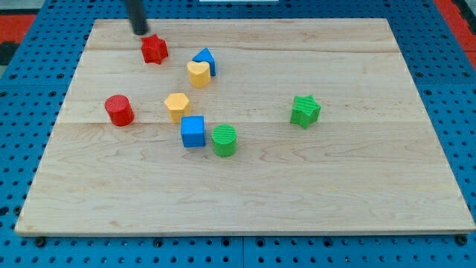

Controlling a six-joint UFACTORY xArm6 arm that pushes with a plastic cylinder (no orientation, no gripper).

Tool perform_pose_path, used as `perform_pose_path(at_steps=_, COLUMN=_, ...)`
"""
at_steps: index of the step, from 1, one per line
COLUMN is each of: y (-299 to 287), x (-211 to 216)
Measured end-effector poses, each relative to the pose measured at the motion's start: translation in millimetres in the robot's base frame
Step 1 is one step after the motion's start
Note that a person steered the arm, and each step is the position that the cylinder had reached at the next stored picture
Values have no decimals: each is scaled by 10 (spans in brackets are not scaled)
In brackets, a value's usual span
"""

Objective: Move red star to center left

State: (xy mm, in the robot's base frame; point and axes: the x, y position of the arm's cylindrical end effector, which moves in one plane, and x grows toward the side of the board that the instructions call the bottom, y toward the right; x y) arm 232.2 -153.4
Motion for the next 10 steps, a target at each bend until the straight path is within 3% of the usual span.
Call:
perform_pose_path(at_steps=1, y=-199, x=558)
perform_pose_path(at_steps=2, y=-582, x=854)
perform_pose_path(at_steps=3, y=-581, x=156)
perform_pose_path(at_steps=4, y=-296, x=133)
perform_pose_path(at_steps=5, y=-187, x=614)
perform_pose_path(at_steps=6, y=-383, x=708)
perform_pose_path(at_steps=7, y=-40, x=342)
perform_pose_path(at_steps=8, y=252, x=568)
perform_pose_path(at_steps=9, y=-16, x=1087)
perform_pose_path(at_steps=10, y=-151, x=1147)
